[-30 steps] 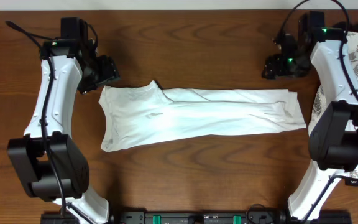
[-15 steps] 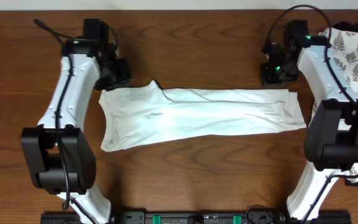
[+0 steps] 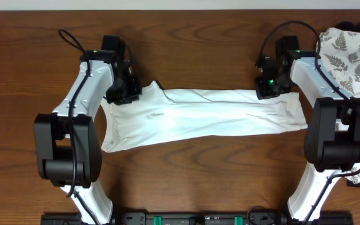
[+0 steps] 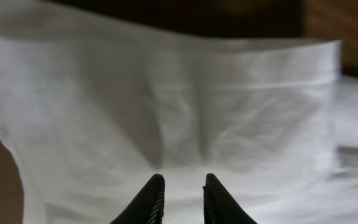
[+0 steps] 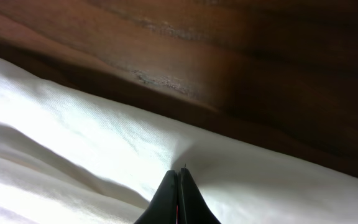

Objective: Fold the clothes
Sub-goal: 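Lower both grippers onto the folded shirt's top edge and grasp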

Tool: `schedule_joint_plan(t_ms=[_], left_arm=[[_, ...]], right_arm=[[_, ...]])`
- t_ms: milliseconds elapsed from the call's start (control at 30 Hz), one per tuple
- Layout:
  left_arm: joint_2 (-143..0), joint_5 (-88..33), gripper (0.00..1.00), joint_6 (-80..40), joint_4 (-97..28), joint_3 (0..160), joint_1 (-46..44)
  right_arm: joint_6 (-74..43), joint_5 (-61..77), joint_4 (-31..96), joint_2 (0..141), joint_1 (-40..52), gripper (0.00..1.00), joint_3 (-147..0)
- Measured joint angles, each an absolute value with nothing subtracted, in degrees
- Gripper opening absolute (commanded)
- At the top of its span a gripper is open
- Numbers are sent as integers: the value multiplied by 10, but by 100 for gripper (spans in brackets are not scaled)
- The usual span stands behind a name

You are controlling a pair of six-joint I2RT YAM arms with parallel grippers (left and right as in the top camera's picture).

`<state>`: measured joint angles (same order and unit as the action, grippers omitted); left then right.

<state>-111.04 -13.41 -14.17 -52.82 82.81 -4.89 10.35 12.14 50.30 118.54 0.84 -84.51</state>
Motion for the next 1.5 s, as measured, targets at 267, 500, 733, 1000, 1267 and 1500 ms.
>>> schedule_joint_plan(t_ms=[267,500,733,1000,1267,1500], left_arm=[[-1118,-133,23,-148,-531,785,-49],[-1120,-118,24,-152,-517,750,-49],[-1120,-106,24,-152,-512,718,-49],[-1120,-63,24,-150,-468,715,-49],[-1121,-46,24,-123,-404,715,-34],[-1125,-44,24,-94,-351,717,-10]], right_arm=[[98,122,502,1185,8,2,-813],[91,124,471,1176,9,4,-785],[85,126,460,1170,9,5,-775],[80,132,418,1170,10,1,-771],[74,130,348,1171,22,1,-767],[53,125,247,1177,45,12,-766]])
